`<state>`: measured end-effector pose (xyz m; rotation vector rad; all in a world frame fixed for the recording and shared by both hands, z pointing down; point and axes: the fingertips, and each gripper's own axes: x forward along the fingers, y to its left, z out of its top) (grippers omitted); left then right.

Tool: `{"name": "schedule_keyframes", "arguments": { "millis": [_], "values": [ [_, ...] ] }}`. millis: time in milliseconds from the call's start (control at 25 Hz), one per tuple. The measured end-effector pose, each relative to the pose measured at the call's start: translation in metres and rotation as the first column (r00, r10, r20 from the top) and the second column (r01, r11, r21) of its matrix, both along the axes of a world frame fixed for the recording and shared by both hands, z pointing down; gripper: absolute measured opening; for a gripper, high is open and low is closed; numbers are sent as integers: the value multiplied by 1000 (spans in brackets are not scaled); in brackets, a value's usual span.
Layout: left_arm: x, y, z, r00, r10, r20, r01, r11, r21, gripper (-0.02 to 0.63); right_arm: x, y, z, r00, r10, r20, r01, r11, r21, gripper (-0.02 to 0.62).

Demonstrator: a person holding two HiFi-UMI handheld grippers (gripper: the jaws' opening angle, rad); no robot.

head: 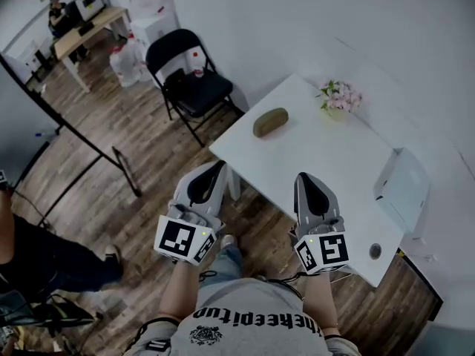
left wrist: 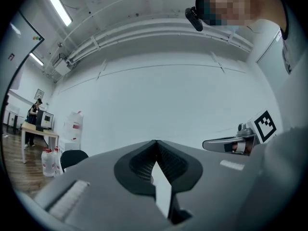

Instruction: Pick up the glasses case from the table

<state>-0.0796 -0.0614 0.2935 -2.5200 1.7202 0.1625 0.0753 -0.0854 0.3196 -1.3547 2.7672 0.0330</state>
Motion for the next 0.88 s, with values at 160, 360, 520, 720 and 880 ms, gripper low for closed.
{"name": "schedule_keyframes", "arguments": {
  "millis": [160, 360, 520, 720, 880],
  "values": [
    [-15, -34, 1, 1000, 30, 4, -30, 1000, -7, 20, -15, -29, 0, 1000, 31, 4, -31, 1000, -6, 3],
    [-30, -68, 2, 997, 76, 13, -75, 997, -17, 20, -31, -57, 1, 997, 74, 10, -73, 997, -13, 3],
    [-42, -92, 0, 993, 114, 21, -113, 993, -16, 20, -43, -76, 0, 994, 111, 12, -111, 994, -15, 3],
    [-55, -117, 4, 987, 160, 32, -160, 987, -21, 20, -51, -92, 3, 985, 172, 13, -172, 985, -27, 3],
    [-57, -137, 8, 980, 196, 37, -195, 980, -28, 20, -50, -102, 6, 976, 217, 9, -217, 975, -40, 3]
  ]
}}
